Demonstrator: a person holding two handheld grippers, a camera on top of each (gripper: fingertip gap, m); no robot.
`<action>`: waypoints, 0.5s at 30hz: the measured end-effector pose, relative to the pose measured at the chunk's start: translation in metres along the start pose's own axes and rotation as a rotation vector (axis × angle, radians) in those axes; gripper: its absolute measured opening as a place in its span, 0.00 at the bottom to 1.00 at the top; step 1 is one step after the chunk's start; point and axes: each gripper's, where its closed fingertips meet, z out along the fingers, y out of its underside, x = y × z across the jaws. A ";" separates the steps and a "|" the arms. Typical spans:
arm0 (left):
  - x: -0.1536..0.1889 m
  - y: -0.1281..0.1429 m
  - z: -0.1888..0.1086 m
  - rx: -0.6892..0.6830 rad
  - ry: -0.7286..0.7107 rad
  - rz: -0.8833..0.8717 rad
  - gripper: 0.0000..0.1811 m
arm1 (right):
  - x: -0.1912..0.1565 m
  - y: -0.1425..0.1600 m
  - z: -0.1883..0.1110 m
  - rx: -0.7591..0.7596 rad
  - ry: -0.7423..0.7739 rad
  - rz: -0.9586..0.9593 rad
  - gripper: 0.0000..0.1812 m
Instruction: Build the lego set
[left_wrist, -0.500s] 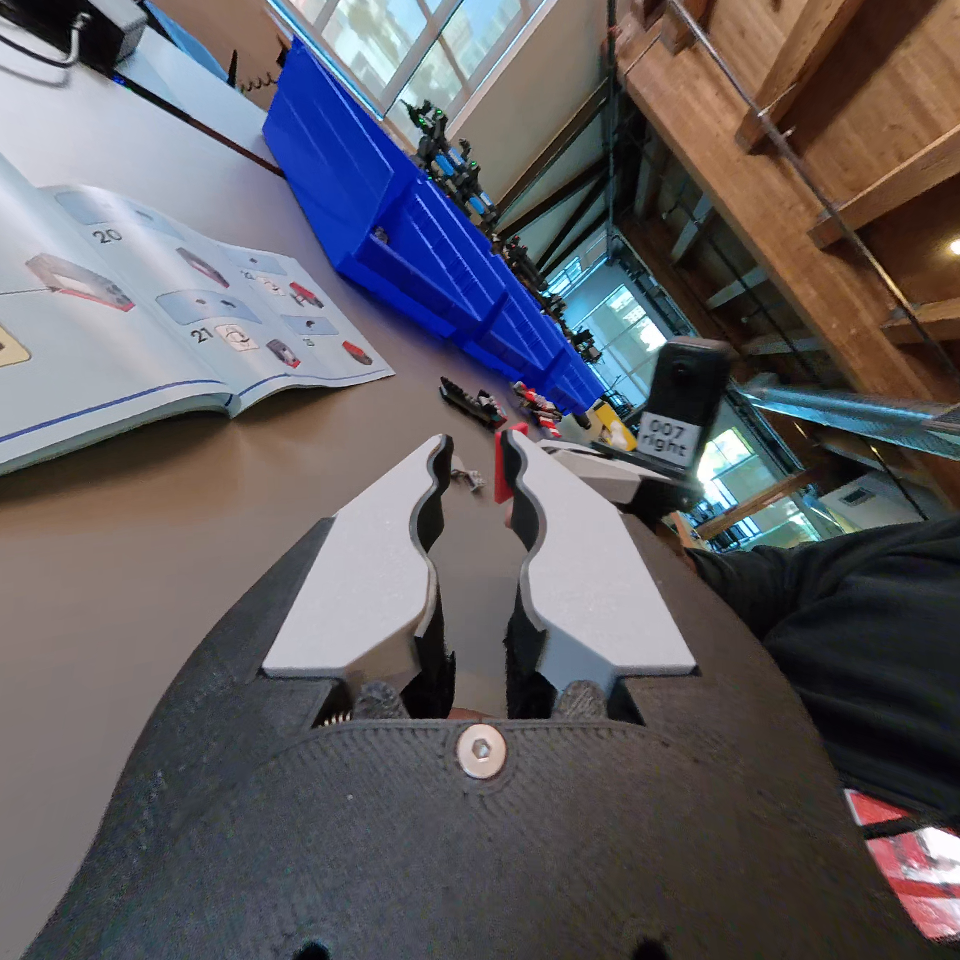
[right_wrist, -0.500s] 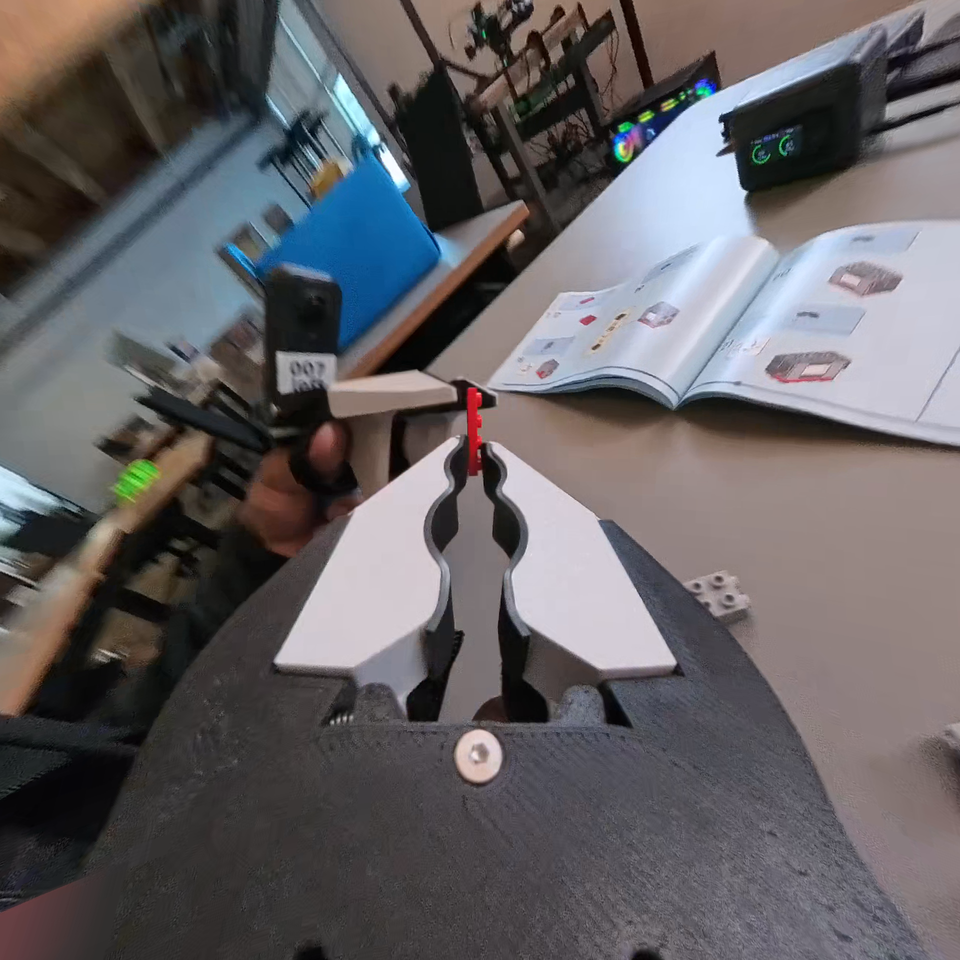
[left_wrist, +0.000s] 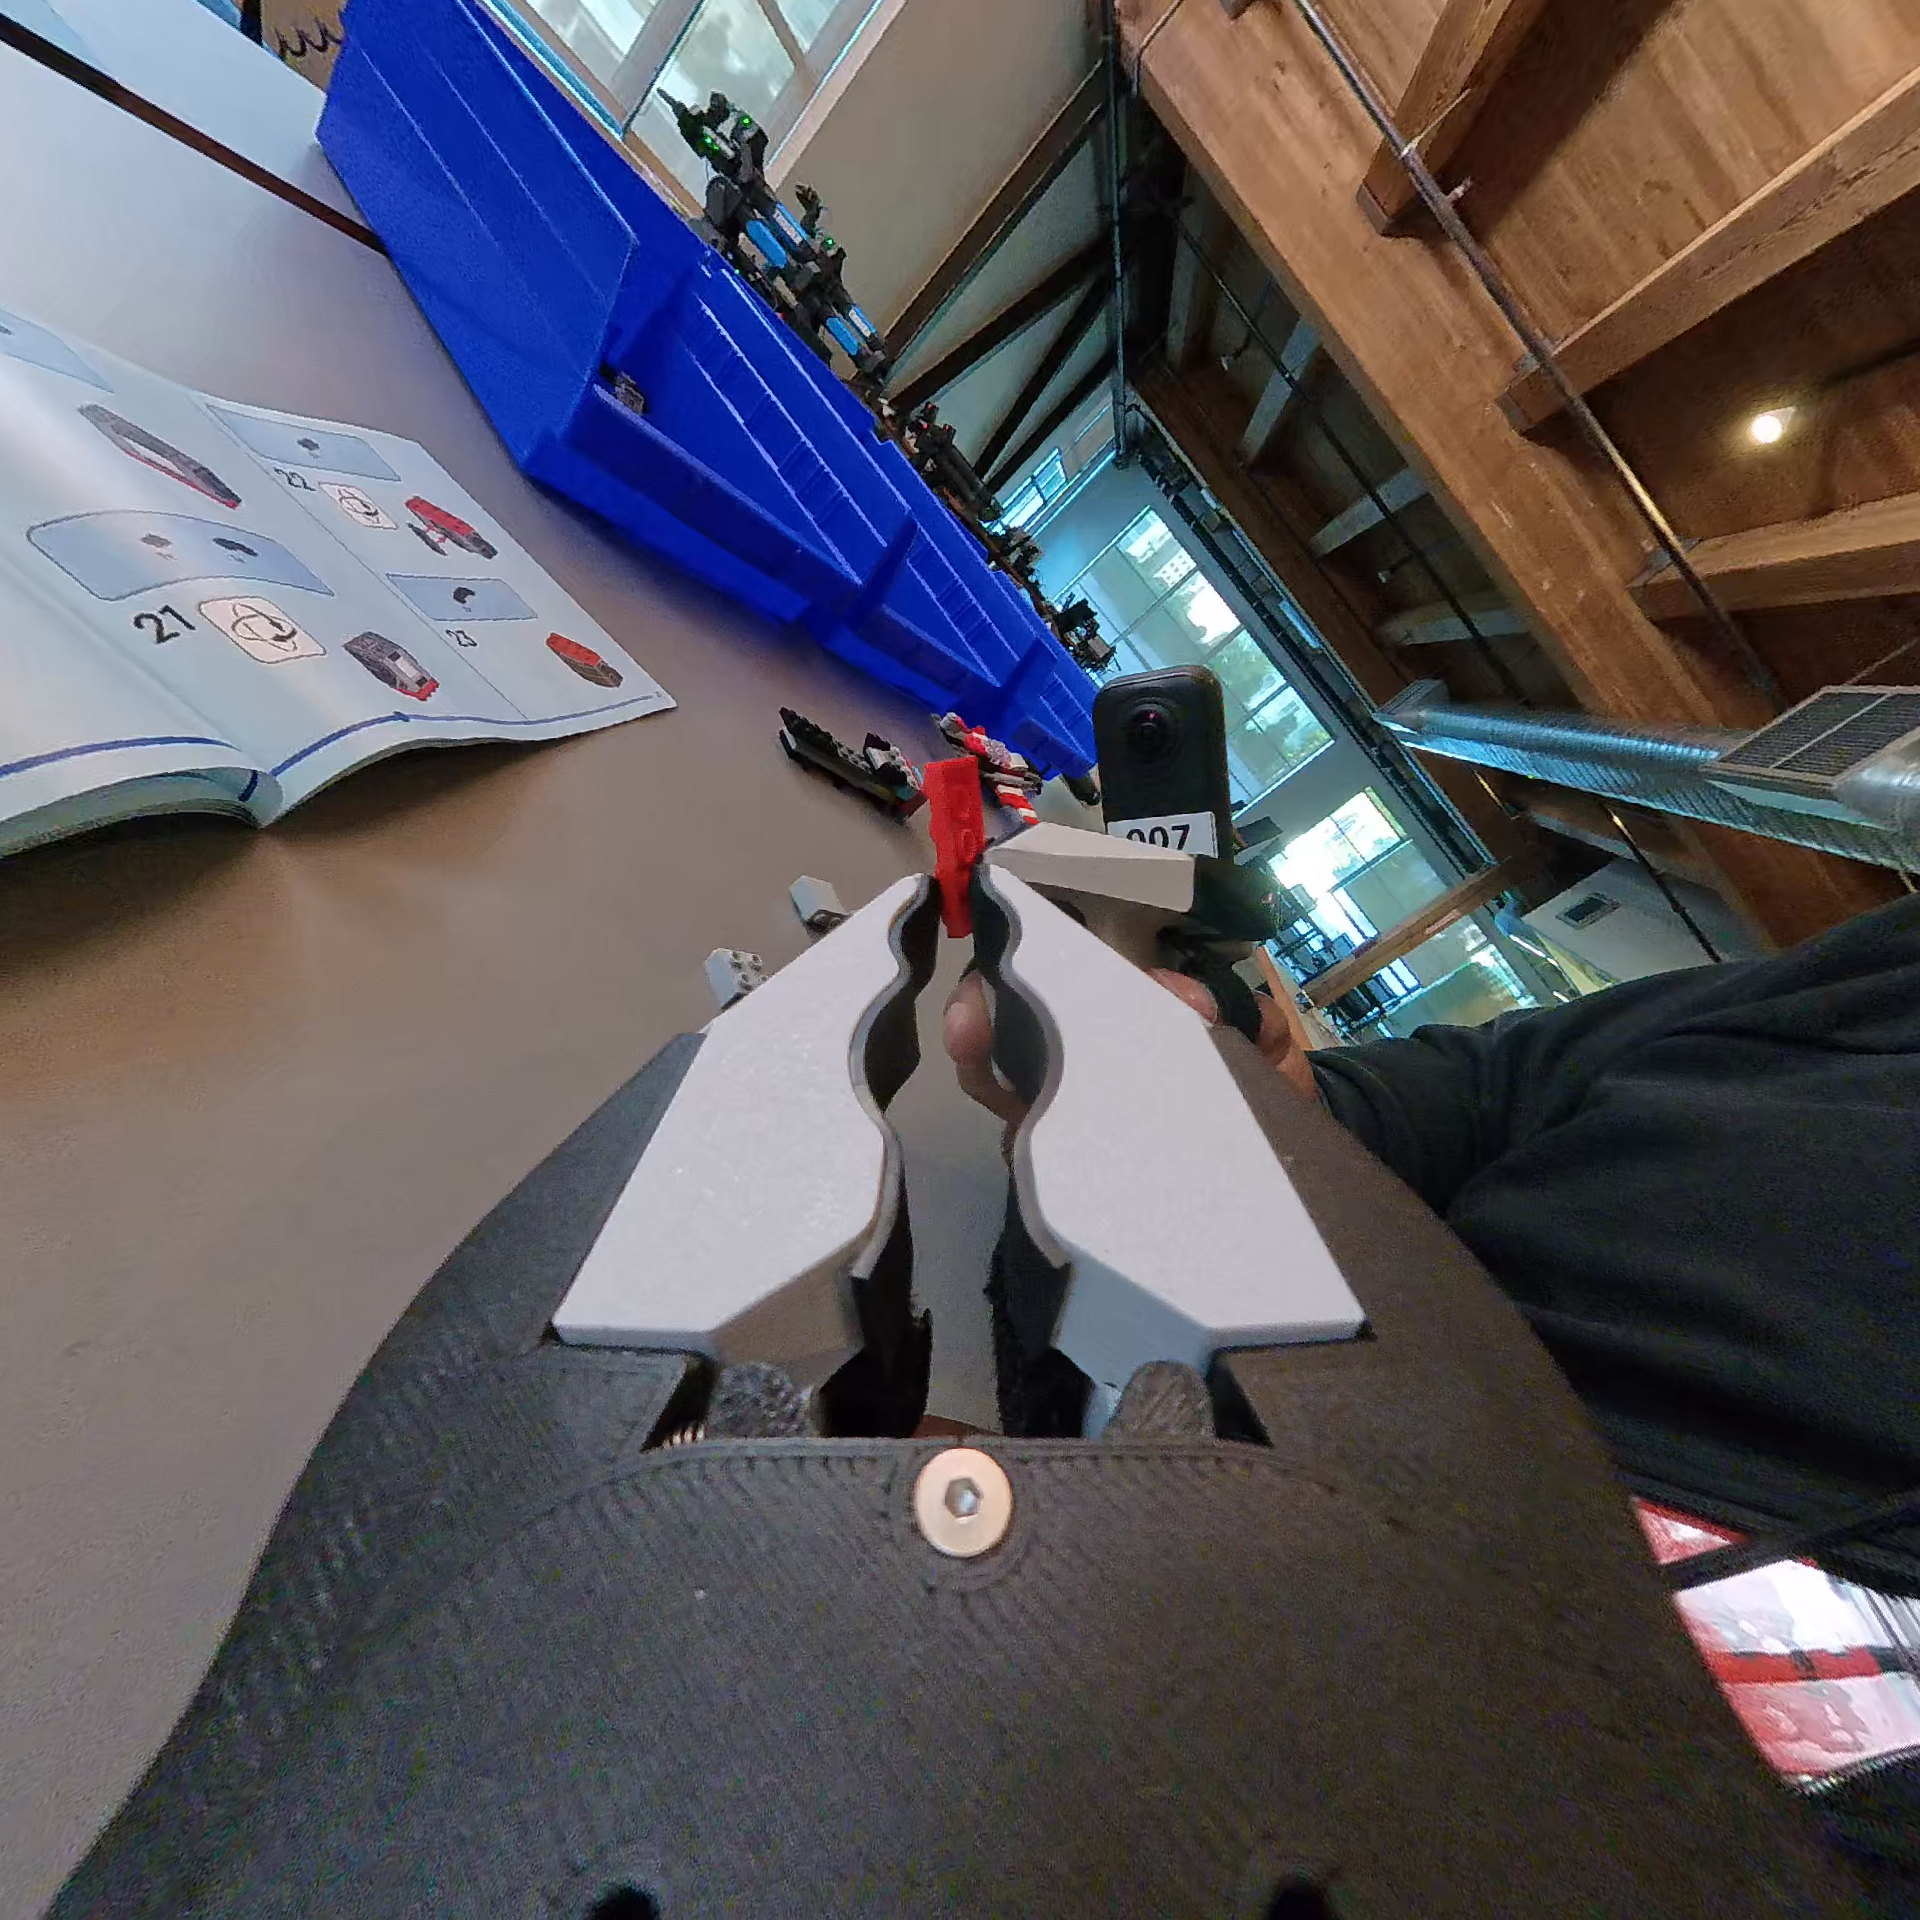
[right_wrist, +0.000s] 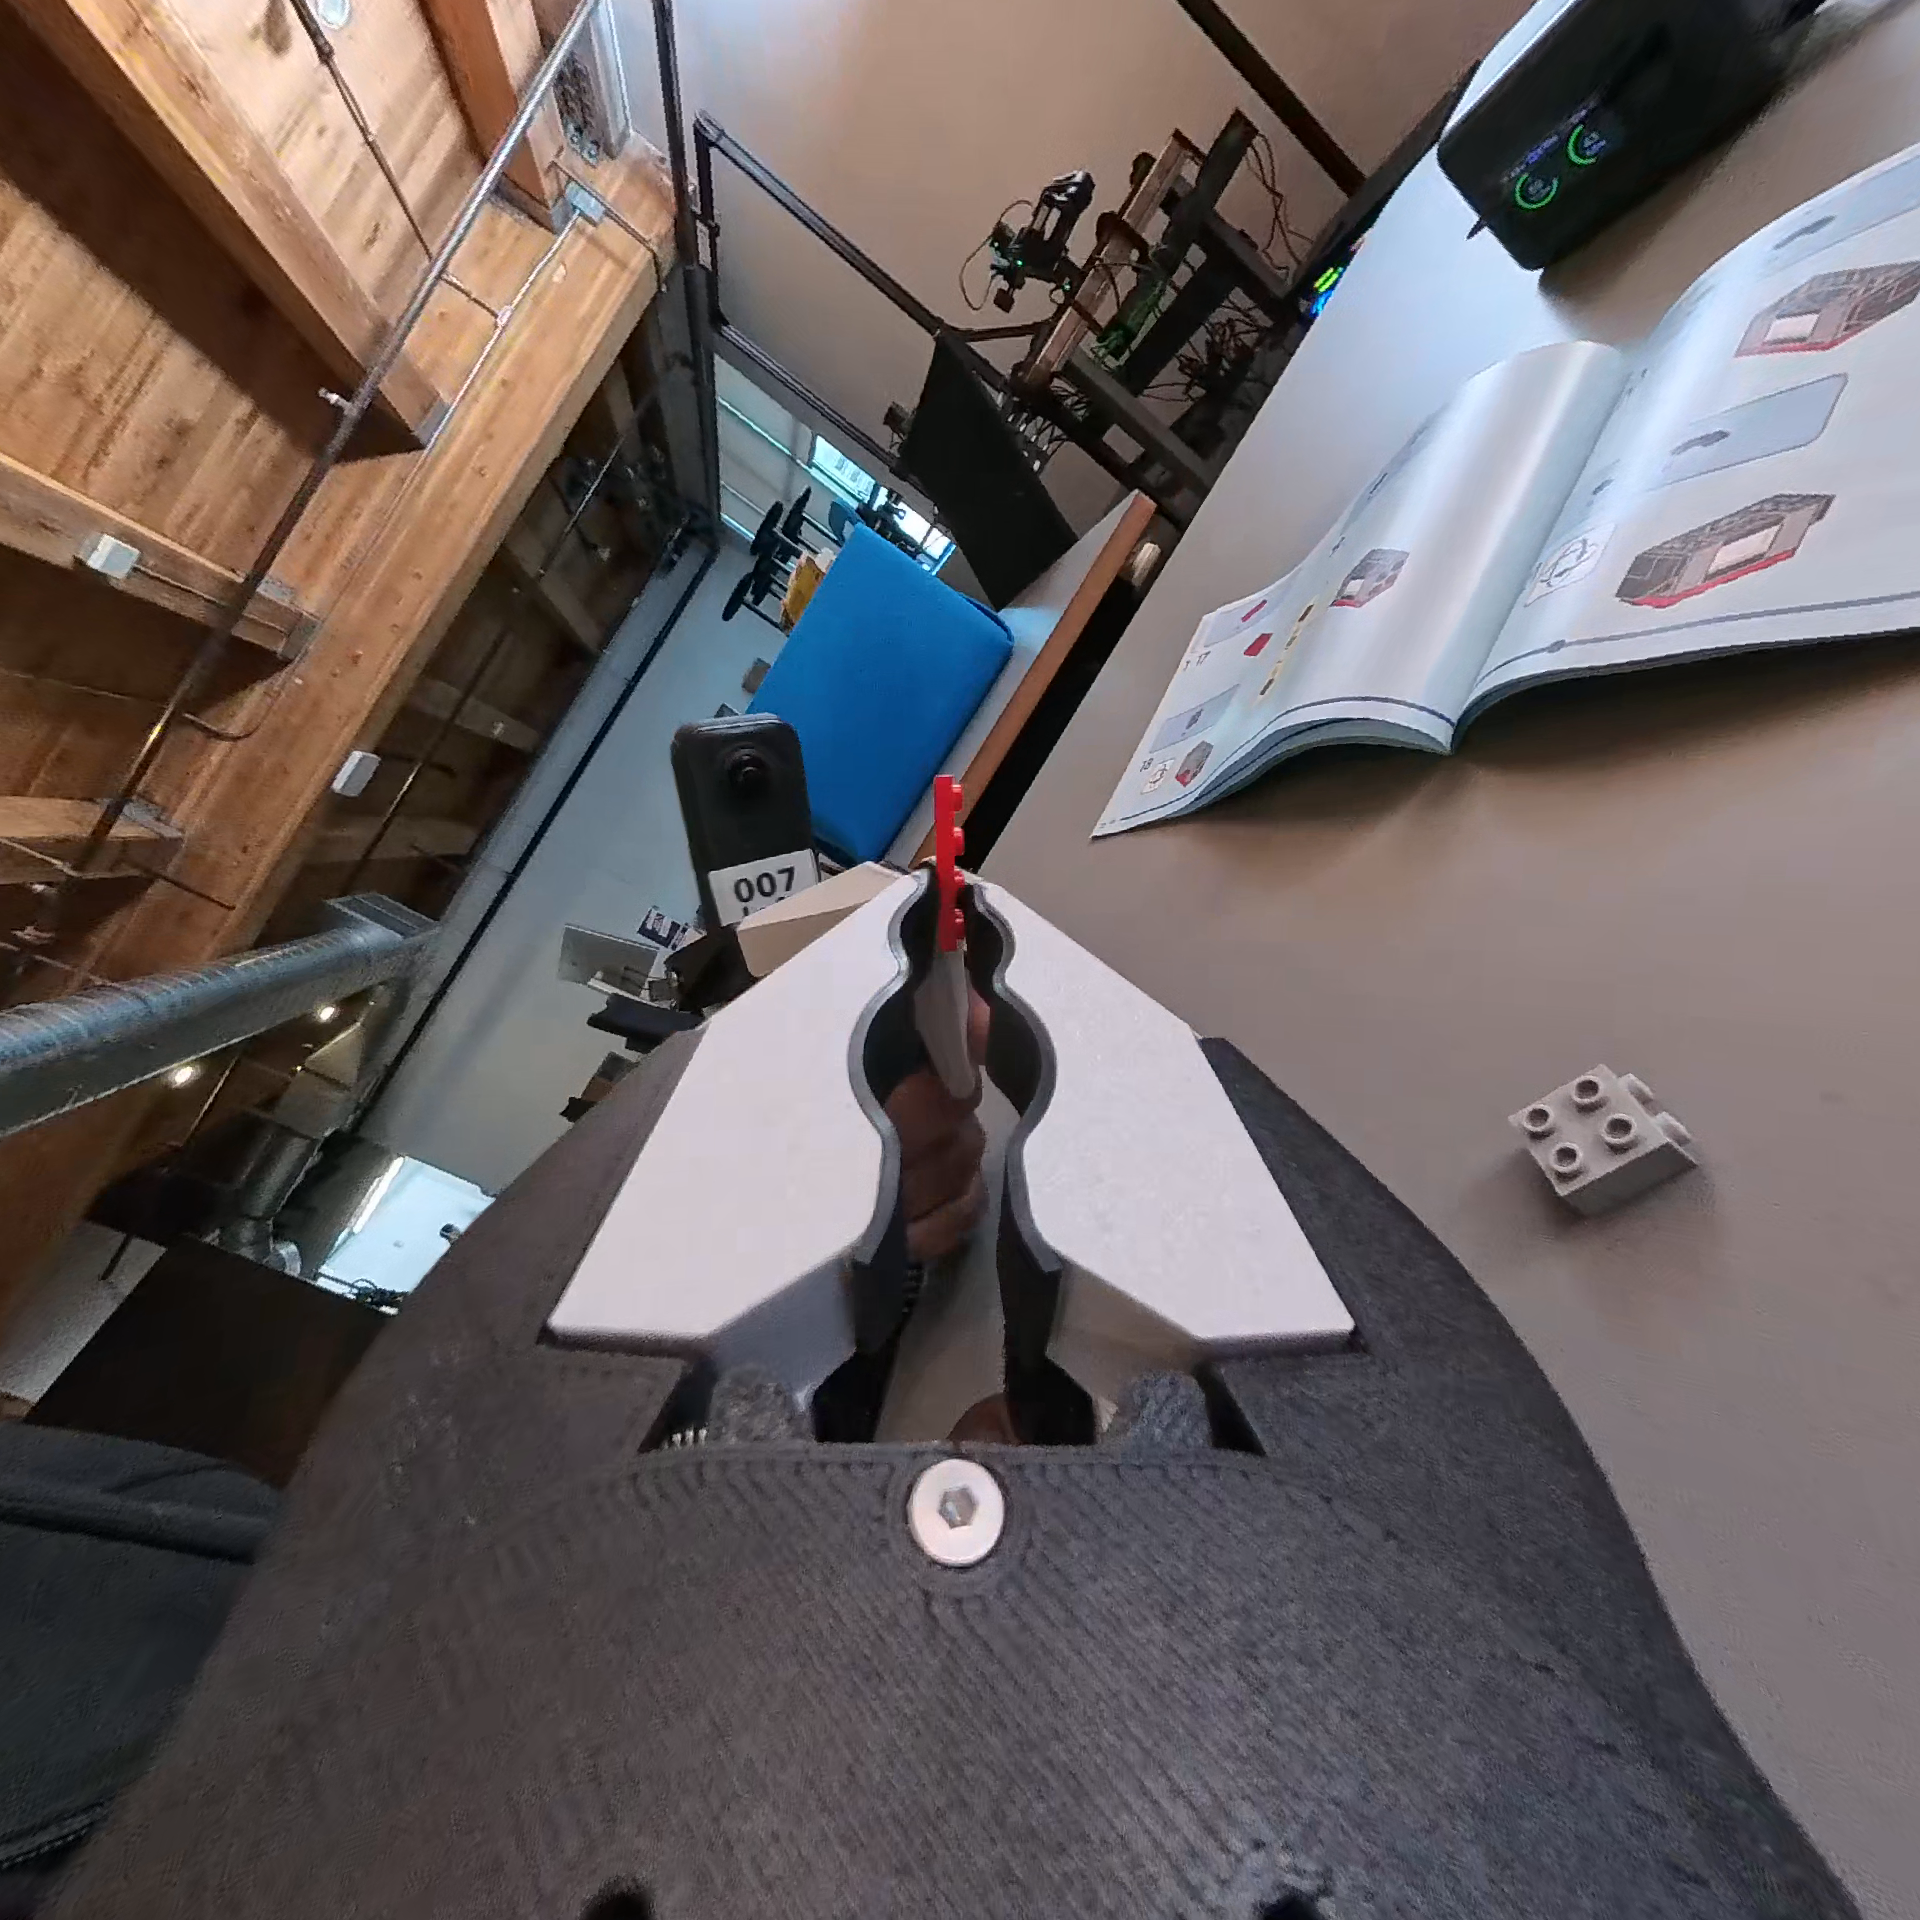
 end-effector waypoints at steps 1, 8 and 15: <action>0.001 0.000 0.000 0.002 0.006 -0.004 0.03 | -0.001 0.000 0.000 0.000 -0.006 0.003 0.02; 0.002 -0.003 -0.004 0.018 0.024 -0.023 0.03 | -0.005 -0.002 -0.003 -0.047 0.000 -0.133 0.05; -0.025 0.026 -0.004 -0.162 -0.170 0.024 0.03 | 0.012 -0.023 -0.025 -0.308 0.170 -0.716 0.10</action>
